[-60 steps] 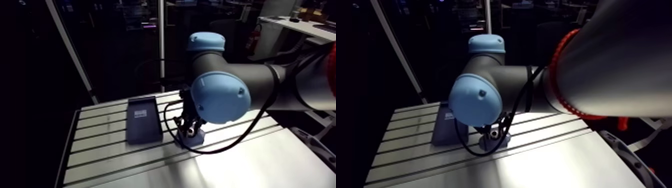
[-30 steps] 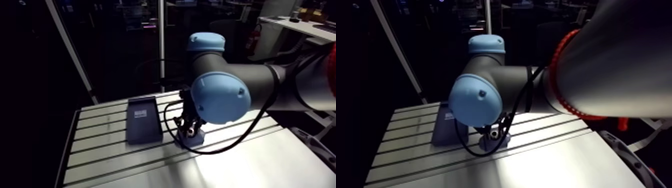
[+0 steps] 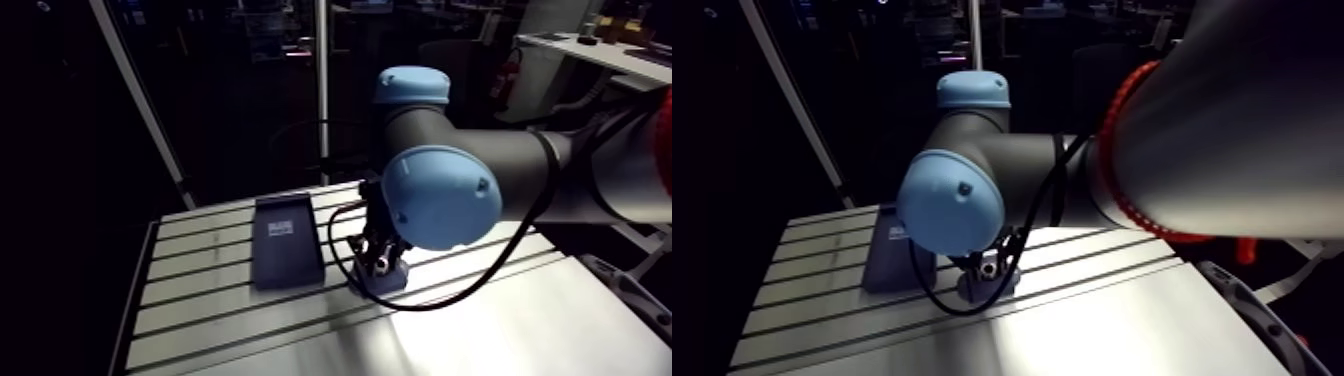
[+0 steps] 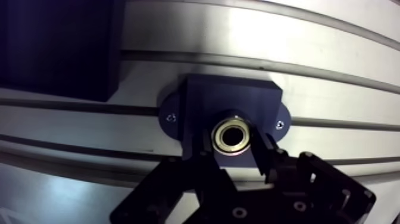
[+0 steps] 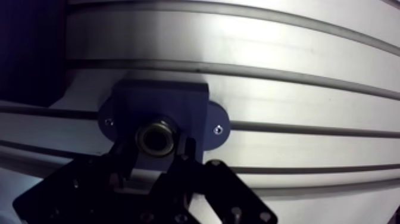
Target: Pick up the bearing and press it into the housing until flush.
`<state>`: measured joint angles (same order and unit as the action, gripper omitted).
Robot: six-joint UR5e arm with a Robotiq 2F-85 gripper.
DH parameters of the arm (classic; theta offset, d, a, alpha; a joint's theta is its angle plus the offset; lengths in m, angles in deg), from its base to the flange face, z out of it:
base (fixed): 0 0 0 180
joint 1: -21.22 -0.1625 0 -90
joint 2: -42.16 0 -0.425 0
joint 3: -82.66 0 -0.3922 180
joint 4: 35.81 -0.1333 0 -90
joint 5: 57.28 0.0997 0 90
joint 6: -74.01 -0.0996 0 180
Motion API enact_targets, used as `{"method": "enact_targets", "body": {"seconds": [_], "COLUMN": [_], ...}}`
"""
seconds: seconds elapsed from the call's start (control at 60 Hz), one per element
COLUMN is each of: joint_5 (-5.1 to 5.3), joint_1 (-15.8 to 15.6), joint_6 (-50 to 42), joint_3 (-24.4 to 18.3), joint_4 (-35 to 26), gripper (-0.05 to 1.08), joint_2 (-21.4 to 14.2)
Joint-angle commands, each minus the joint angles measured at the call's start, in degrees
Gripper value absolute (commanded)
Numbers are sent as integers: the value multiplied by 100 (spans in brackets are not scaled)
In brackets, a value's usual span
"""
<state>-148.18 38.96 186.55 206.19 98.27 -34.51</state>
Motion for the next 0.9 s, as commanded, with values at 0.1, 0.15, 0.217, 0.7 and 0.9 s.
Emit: {"method": "enact_targets", "body": {"seconds": [0.1, 0.15, 0.217, 0.7, 0.9], "joint_5": [6, -1, -2, -2, -2], "joint_1": [2, 2, 3, 11, 2], "joint_6": [9, 17, 36, 45, 45], "joint_3": [0, 0, 9, 26, 35], "joint_4": [0, 0, 0, 42, 79], "gripper": [79, 79, 79, 79, 78], "joint_2": [-1, -1, -1, -1, -1]}}
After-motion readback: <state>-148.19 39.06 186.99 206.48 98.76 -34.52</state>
